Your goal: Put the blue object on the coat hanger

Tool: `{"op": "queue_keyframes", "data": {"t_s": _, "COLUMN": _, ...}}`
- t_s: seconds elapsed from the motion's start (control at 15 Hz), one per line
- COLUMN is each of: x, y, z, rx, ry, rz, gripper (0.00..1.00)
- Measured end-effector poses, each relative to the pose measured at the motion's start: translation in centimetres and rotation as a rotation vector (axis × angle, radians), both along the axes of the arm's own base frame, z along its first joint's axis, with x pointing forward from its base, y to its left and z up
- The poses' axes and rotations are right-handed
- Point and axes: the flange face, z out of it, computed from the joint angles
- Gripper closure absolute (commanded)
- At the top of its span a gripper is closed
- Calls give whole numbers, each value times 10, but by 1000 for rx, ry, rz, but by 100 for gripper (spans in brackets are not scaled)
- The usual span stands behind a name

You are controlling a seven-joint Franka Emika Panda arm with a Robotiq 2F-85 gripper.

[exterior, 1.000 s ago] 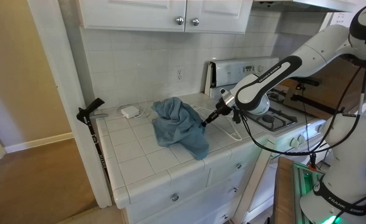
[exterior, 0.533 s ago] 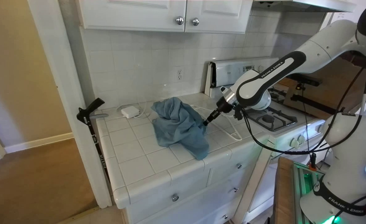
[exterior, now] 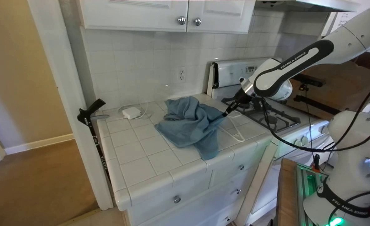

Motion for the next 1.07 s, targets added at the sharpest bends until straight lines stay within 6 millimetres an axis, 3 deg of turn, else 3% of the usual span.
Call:
{"op": "queue_keyframes", "data": {"t_s": 0.33, "x": -28, "y": -43, "z": 6, "rx": -84, "ry": -14, "rz": -118, "gripper": 100}}
{"op": "queue_keyframes", "data": {"t_s": 1.07, "x": -39, "y": -46, "z": -31, "rx": -118, "ry": 27, "rz": -149, "gripper": 100}}
